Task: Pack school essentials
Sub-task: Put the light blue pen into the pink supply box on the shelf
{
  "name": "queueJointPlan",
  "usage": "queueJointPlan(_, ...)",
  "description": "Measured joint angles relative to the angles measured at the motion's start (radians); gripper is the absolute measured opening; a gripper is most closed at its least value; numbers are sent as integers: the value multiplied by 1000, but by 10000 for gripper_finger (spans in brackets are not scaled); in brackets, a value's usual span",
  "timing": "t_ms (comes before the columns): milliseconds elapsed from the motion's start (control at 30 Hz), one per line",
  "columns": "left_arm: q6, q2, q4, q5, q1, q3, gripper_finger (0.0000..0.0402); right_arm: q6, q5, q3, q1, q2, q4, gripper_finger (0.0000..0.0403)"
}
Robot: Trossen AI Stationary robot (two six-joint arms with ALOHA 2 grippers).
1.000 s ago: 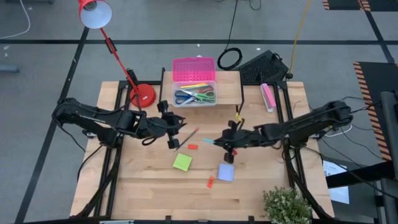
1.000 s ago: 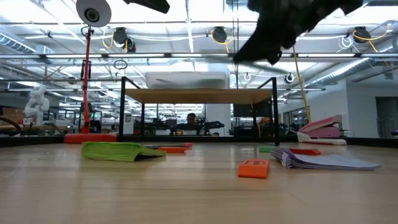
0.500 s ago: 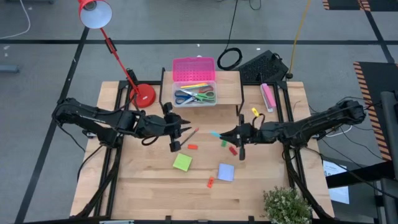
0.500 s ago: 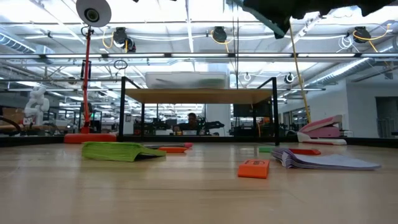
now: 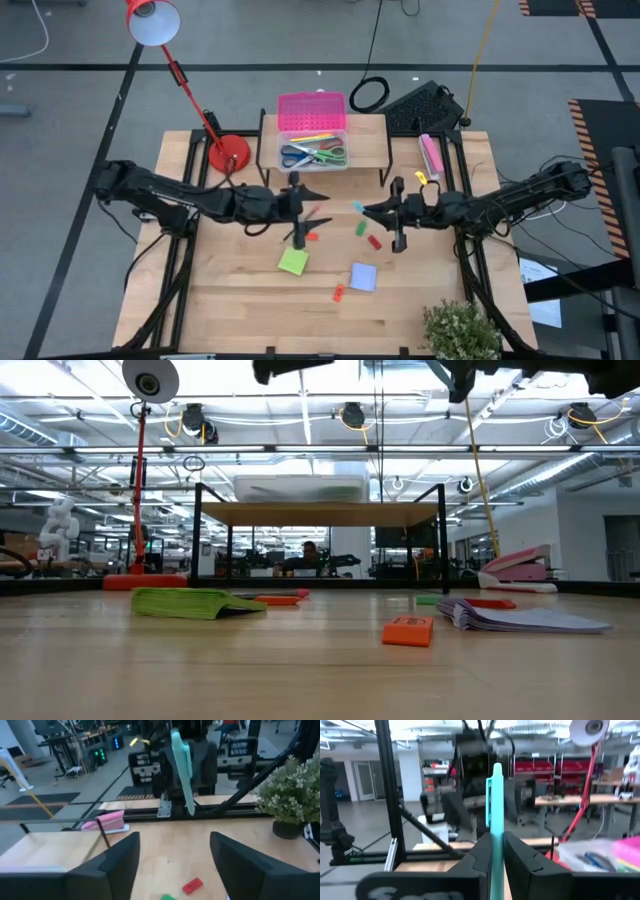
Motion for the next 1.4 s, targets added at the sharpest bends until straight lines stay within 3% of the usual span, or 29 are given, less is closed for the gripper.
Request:
queueJointPlan(167, -5, 104, 185, 20, 23, -2, 268, -54, 0, 0, 0, 2, 50, 27)
queueJointPlan(433, -38, 286, 494, 146, 48, 6, 269, -80, 0, 0, 1, 2, 69, 27)
queueJointPlan(767, -34, 472, 539, 136, 42, 190, 262, -80, -36, 0, 1, 2, 84, 27)
queueJointPlan(1000, -33, 505, 533, 129, 44, 225, 199, -74, -51, 1, 6, 2, 84, 27)
queueJointPlan(1400, -7, 501, 533, 151, 46, 225, 32, -79, -46, 1, 19, 2, 83, 27)
